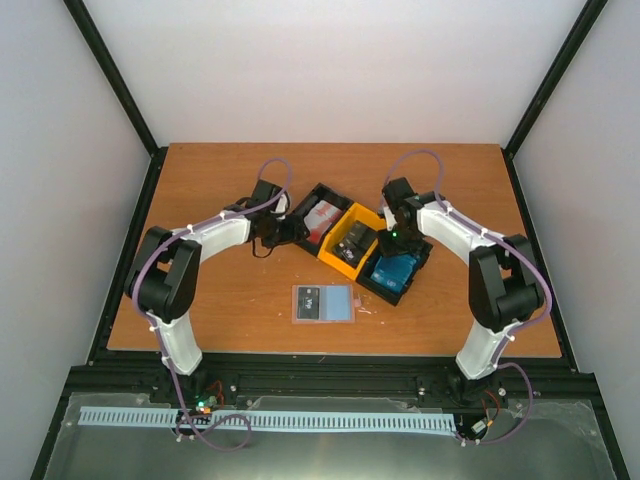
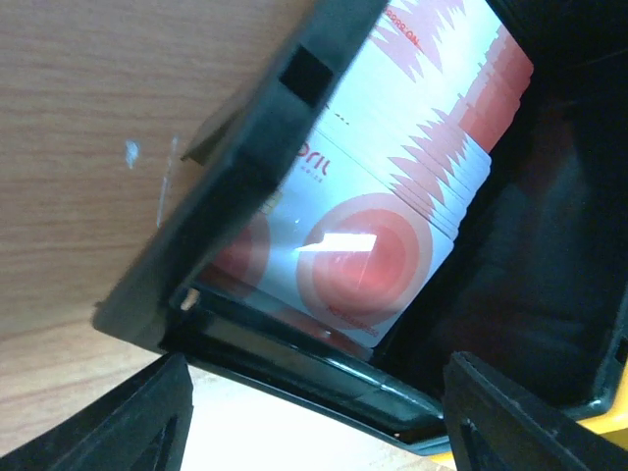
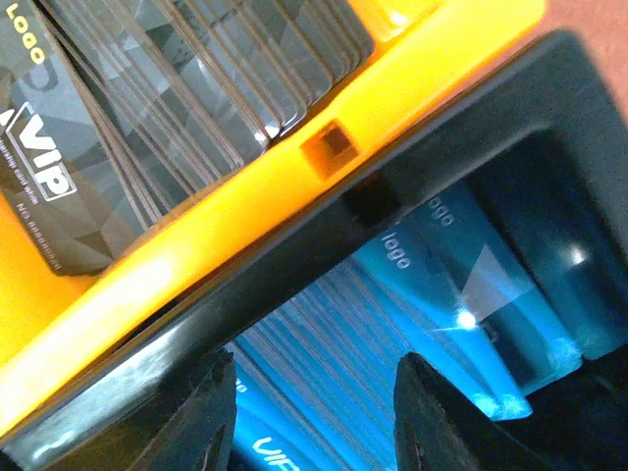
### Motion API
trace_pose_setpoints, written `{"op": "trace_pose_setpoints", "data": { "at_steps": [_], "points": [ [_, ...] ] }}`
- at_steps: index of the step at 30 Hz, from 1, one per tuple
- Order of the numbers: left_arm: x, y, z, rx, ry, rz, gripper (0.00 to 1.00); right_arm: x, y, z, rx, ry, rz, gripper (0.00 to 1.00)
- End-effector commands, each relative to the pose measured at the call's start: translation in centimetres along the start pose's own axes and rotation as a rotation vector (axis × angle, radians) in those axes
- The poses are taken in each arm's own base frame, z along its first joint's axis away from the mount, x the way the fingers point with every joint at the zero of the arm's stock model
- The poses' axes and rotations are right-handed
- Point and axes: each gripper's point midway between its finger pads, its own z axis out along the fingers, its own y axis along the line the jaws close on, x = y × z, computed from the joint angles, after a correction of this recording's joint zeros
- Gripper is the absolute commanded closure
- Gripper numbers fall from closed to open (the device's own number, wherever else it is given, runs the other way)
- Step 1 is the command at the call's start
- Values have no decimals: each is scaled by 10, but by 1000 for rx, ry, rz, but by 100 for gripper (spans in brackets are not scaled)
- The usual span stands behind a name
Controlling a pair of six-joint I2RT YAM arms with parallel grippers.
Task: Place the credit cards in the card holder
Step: Move the storage box to the center of the board.
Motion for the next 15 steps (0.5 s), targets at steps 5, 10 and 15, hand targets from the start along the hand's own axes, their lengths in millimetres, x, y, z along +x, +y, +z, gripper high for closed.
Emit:
{"op": "trace_pose_setpoints", "data": {
  "at_steps": [5, 10, 15],
  "points": [
    [-37, 0, -4, 16, -54, 41, 29, -60, 5, 5, 35, -89, -24, 55],
    [-43, -2, -7, 30, -57, 38, 28, -58, 17, -5, -8, -82, -58, 53],
    [-30, -12, -9, 108, -15, -20, 27, -17, 17, -4, -17, 30, -81, 47]
  ]
}}
